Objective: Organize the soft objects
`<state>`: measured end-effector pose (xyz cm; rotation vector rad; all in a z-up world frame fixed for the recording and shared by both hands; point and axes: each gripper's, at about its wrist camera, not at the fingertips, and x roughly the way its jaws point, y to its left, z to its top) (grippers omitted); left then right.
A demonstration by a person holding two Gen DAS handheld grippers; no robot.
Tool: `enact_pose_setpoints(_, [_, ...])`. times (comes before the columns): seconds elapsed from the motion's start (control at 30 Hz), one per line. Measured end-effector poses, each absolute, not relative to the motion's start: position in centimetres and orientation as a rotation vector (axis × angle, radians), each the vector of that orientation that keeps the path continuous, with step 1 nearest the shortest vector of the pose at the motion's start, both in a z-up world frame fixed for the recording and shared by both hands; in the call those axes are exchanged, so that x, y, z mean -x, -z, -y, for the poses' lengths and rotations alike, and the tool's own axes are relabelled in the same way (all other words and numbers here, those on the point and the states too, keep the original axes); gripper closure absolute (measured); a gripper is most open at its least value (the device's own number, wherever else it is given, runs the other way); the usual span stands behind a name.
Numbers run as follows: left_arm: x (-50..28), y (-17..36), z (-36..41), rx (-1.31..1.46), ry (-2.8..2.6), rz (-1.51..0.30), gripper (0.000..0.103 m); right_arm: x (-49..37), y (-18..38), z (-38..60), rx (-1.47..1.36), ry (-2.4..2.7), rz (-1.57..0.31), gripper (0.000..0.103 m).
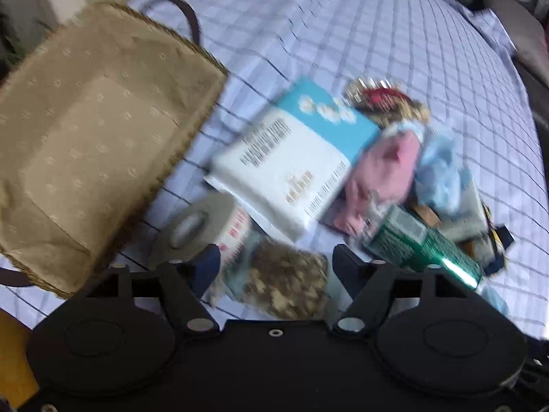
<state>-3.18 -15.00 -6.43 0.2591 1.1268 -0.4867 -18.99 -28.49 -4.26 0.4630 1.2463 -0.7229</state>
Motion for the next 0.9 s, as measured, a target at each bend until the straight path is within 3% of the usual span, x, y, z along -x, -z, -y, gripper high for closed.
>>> enact_pose_setpoints(0.13, [2.4, 6.0, 14.5, -0.265, 0.398, -1.046, 0.018, 19.2, 4.2, 28.6, -0.472, 0.713, -1.242, 0.053])
enact_pose_setpoints(0.43, [1.0, 9.8, 15.9, -0.276, 0.459, -1.260, 0.020, 18.6, 3.8, 27.9, -0.466, 0.674, -1.234, 0.053])
enact_pose_setpoints(0.8, [5.0, 8.8, 19.3, -0.261, 0.712, -1.308, 0.020, 19.3, 4.7, 28.8, -0.477, 0.702, -1.262, 0.052])
enact_pose_setpoints(0.9, [5.4, 9.7, 19.9, -0.221, 0.804, -1.404, 0.023, 19.4, 4.9, 28.9, -0.476, 0.707, -1.268, 0.052])
